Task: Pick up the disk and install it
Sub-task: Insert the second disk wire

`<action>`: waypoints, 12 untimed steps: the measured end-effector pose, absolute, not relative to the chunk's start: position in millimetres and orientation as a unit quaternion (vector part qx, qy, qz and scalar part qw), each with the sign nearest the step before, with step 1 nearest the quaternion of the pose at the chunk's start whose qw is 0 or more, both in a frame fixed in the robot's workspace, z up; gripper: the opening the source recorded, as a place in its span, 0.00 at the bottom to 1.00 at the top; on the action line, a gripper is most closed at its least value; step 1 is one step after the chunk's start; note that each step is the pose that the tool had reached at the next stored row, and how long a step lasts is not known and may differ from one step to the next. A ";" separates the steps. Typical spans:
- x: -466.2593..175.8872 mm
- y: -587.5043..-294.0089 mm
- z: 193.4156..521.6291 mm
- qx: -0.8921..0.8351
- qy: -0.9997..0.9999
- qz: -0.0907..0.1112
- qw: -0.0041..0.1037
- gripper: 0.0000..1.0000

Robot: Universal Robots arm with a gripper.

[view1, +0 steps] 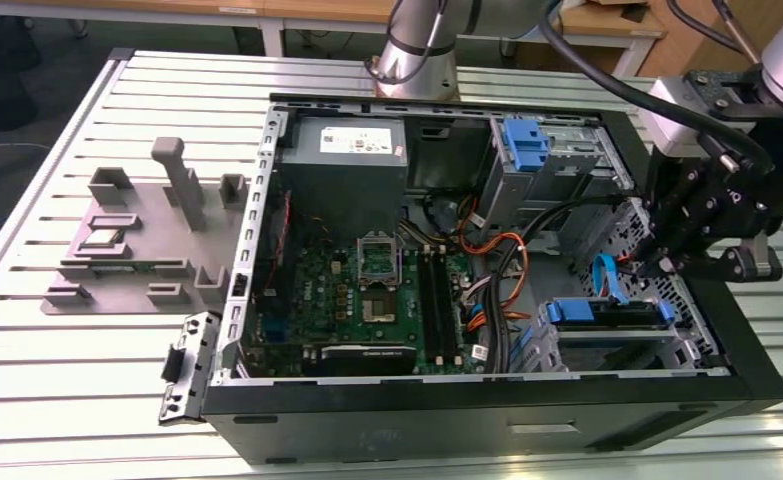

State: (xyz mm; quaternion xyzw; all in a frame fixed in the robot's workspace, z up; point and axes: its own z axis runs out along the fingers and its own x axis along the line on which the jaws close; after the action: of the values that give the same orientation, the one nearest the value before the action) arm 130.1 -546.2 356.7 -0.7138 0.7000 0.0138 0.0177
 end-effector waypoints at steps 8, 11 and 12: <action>138.7 -541.0 356.0 -0.714 0.700 0.014 0.018 0.24; 141.3 -540.3 355.4 -0.714 0.700 0.014 0.018 0.24; 142.2 -540.2 355.2 -0.714 0.700 0.014 0.018 0.24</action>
State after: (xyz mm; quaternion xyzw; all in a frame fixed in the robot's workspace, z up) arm 142.2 -540.2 355.2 -0.7138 0.7000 0.0138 0.0177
